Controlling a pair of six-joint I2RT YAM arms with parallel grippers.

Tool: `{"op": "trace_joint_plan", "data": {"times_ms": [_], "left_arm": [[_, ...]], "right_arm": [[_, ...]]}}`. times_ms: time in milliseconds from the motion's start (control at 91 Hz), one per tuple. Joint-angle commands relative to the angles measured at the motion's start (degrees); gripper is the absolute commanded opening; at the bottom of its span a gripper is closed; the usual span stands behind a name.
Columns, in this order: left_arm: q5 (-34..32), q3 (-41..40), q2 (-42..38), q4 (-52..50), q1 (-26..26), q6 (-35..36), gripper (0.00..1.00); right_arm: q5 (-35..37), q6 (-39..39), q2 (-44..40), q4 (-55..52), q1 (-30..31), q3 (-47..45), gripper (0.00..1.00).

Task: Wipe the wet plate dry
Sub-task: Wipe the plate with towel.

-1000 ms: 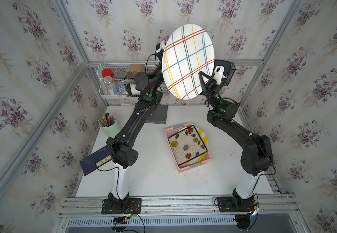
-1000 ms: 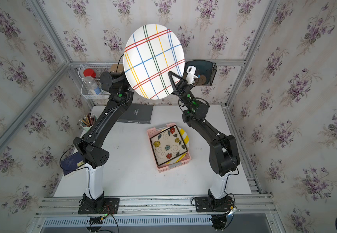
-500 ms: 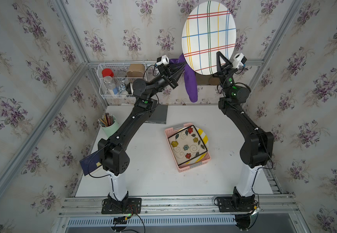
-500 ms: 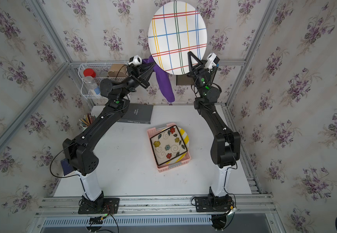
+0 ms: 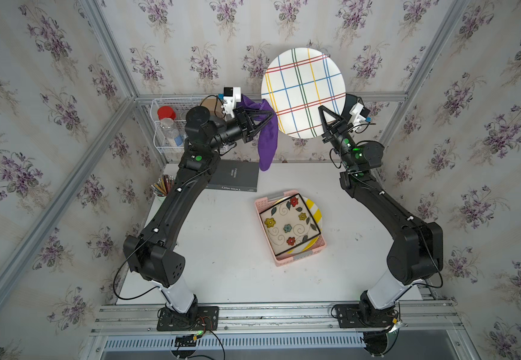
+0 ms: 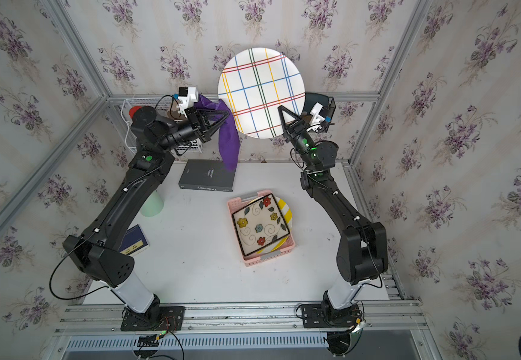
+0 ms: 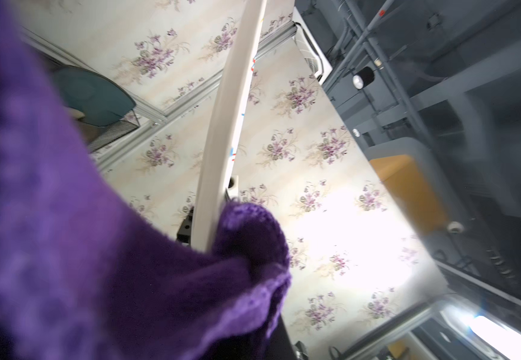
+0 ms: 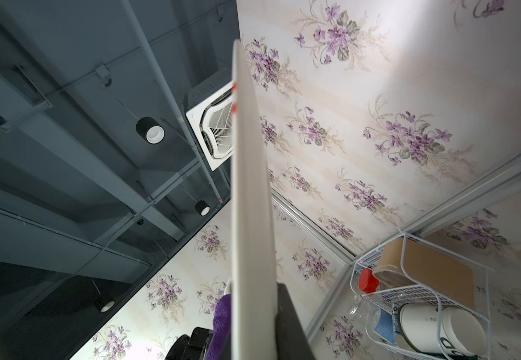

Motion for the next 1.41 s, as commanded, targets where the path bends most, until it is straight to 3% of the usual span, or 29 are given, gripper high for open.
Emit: {"op": "trace_joint_plan", "data": {"times_ms": [0,242,385,440,506,560,626,692,824,912,1033,1187,1308,1396], "left_arm": [[-3.4,2.2,1.2,-13.4,-0.1,13.8,0.0],[-10.7,5.1,1.1,-25.9,-0.1,24.3,0.0],[-30.4,7.6,-0.6,-42.1,0.1,37.8,0.0],[-33.9,7.3,-0.8,-44.0,0.1,40.7,0.0],[-30.7,8.0,0.3,-44.7,-0.1,41.8,0.0],[-22.8,8.6,1.9,-43.8,-0.8,41.3,0.0],[-15.7,9.6,4.4,-43.0,-3.0,40.8,0.0],[-12.5,10.7,6.4,-43.3,-5.0,40.5,0.0],[-16.3,11.0,5.6,-44.0,-3.6,41.1,0.0],[-19.2,11.3,4.0,-44.6,-1.0,42.3,0.0],[-15.6,14.4,5.5,-46.9,-0.8,43.7,0.0],[-15.9,17.1,8.1,-45.1,-1.2,40.6,0.0],[-11.7,22.8,11.4,-45.4,-3.8,41.0,0.0],[-14.0,22.4,11.2,-49.5,-4.8,43.7,0.0]], "right_arm": [[-1.7,-3.4,-0.9,-0.7,2.2,0.1,0.0],[-3.4,-13.3,-5.5,-12.0,6.4,-3.4,0.0],[-7.7,-20.2,-10.9,-17.4,8.0,-7.8,0.0],[-9.4,-22.8,-12.3,-19.0,9.7,-9.2,0.0],[-10.8,-26.4,-12.5,-21.8,12.1,-9.0,0.0],[-11.4,-27.6,-11.4,-22.9,13.6,-7.6,0.0],[-11.7,-24.6,-9.5,-18.4,13.7,-6.2,0.0],[-10.5,-21.6,-8.0,-16.1,12.5,-4.3,0.0],[-8.1,-17.5,-9.6,-12.5,8.0,-5.8,0.0],[-7.9,-21.8,-12.2,-17.8,7.8,-7.4,0.0],[-10.9,-27.1,-12.3,-23.1,12.3,-7.2,0.0],[-13.4,-29.2,-7.1,-24.3,18.7,-1.2,0.0],[-11.8,-25.7,-4.6,-19.9,16.3,3.0,0.0],[-10.2,-21.9,-4.9,-17.4,11.2,3.1,0.0]]}}
